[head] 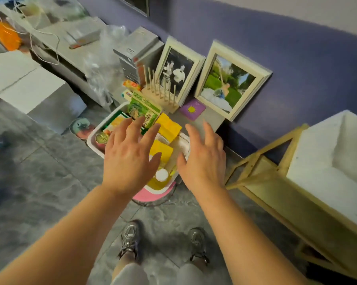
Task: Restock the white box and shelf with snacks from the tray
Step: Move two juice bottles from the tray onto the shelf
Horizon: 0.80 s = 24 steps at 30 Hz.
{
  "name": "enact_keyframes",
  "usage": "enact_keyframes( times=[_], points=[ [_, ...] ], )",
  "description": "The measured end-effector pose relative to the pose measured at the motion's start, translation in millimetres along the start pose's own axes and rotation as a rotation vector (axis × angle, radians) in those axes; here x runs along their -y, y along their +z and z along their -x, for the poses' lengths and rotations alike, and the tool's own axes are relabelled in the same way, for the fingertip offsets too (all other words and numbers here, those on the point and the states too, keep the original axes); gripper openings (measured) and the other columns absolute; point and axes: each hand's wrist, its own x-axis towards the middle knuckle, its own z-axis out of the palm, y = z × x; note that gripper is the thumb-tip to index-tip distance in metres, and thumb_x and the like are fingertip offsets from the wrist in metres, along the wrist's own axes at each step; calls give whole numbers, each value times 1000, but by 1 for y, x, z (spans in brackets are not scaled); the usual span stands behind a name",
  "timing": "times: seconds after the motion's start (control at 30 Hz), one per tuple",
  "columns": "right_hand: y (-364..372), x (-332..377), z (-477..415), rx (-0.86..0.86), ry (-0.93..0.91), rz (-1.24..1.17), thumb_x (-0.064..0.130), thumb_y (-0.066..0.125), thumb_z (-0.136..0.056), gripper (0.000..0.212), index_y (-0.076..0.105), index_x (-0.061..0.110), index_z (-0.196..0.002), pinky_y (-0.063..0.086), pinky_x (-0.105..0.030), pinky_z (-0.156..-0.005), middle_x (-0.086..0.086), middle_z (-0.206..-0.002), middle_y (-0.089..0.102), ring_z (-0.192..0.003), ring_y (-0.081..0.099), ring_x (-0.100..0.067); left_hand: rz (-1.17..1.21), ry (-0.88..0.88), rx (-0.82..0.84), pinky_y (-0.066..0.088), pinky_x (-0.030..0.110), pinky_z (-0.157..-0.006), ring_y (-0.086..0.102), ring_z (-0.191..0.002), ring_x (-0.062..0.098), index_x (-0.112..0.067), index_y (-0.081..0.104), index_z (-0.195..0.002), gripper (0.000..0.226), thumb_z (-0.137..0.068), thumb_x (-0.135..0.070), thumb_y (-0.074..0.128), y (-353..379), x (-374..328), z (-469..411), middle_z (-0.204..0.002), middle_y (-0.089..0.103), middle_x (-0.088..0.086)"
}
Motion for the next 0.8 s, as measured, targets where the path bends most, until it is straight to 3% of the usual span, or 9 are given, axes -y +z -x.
enact_keyframes(
  times=[0.23,0.47,0.63,0.8],
  points=[
    [88,19,11,-88,122,-62,27,69,-76,69,38,26,-138,40,-48,-95,-14,-148,31,-128,34,-39,31,146,50,40,56,-90,46,-116,47,-18,48,-126,66,-66,-29,74,61,53,18,-129,52,21],
    [177,9,24,-98,154,-117,22,78,-68,83,35,24,-139,43,-51,-94,-17,-148,30,-126,38,-43,62,200,144,37,62,-91,41,-118,53,-18,51,-128,74,-61,-30,79,124,78,27,-136,46,21],
    [229,5,28,-38,208,-176,20,72,-77,82,25,27,-144,40,-51,-99,-14,-154,16,-134,26,-39,83,256,205,35,67,-89,37,-119,56,-20,46,-130,80,-59,-26,83,173,97,30,-139,41,22],
    [265,0,23,-177,252,-204,12,79,-68,88,26,27,-137,50,-48,-85,-19,-147,28,-121,46,-43,180,312,240,42,63,-87,42,-113,56,-25,33,-133,88,-60,-19,83,212,112,30,-140,36,27]
  ],
)
